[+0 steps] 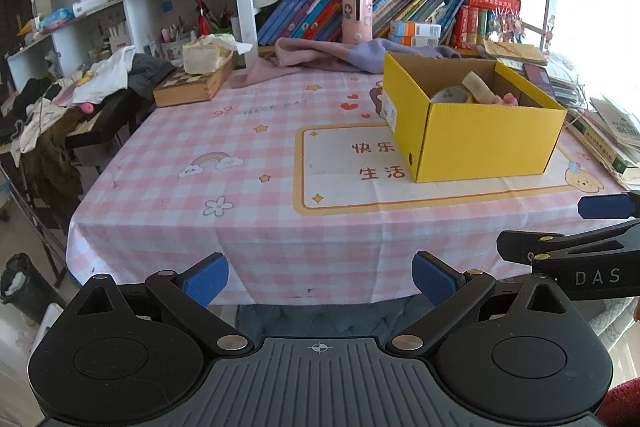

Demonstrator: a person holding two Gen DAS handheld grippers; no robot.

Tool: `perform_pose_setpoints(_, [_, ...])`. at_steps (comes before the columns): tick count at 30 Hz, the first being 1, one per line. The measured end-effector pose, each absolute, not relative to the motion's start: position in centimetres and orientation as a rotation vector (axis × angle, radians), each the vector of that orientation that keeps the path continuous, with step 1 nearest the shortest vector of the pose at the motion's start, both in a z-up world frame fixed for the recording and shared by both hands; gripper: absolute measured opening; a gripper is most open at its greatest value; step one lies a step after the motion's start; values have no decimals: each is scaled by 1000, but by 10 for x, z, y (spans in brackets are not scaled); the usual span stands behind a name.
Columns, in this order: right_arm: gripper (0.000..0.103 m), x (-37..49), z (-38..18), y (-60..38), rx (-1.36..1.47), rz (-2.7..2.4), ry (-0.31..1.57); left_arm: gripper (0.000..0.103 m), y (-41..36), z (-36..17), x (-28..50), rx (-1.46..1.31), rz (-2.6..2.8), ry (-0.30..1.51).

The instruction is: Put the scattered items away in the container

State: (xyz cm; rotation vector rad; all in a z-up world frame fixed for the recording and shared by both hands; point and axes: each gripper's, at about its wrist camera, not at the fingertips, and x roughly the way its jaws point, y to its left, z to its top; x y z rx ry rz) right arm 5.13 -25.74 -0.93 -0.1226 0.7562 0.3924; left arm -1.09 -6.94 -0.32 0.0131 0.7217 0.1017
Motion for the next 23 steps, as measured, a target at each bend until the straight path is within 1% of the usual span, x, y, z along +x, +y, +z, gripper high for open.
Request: perform_pose_setpoints(23, [100, 52, -13, -253, -128, 396, 768, 101, -68, -5, -9, 12, 107, 734])
